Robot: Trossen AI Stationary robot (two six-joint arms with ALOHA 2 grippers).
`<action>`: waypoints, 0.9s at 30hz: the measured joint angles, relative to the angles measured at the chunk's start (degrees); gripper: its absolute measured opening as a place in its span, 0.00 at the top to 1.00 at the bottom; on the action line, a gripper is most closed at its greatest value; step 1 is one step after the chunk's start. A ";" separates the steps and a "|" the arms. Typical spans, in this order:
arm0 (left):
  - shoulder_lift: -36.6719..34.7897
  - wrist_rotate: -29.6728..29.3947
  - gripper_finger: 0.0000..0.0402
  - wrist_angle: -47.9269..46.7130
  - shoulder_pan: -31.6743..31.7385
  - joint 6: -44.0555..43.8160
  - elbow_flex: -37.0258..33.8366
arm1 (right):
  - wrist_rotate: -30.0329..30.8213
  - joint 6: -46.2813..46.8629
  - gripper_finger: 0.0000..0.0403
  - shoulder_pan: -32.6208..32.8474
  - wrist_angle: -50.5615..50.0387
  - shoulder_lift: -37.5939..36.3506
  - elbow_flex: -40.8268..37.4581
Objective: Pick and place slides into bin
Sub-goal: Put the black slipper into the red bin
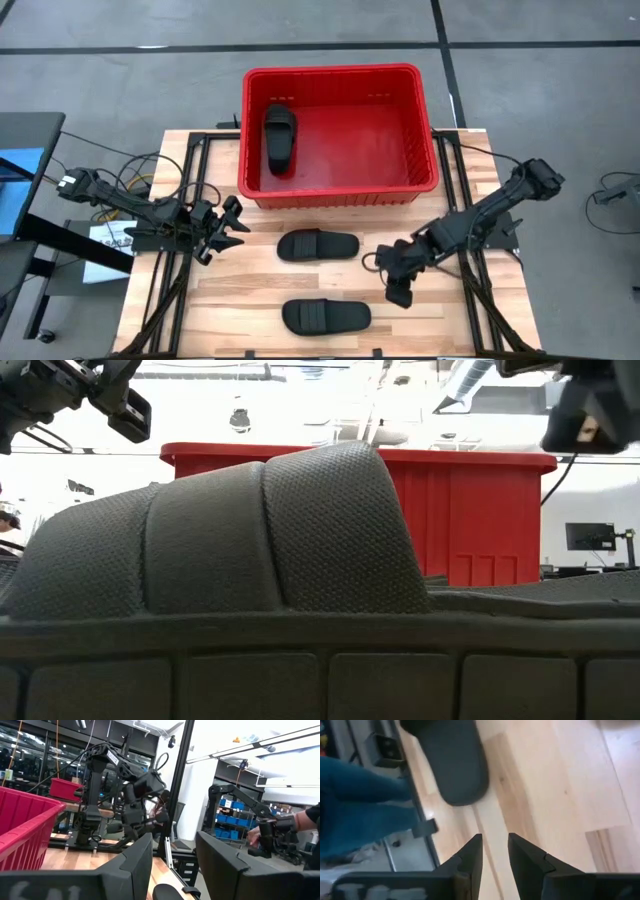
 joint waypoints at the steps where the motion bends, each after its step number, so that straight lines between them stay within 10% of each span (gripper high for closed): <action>1: 0.01 0.00 0.65 0.00 -0.01 -0.01 0.00 | 1.09 1.10 0.78 0.43 0.14 0.59 0.00; 14: 0.01 0.04 0.65 0.00 0.00 -3.43 0.00 | 12.27 2.97 0.75 0.51 5.86 3.54 0.00; 27: 0.01 0.07 0.65 0.04 -0.02 -4.57 0.00 | 15.74 -22.24 0.75 -2.74 6.71 3.96 0.00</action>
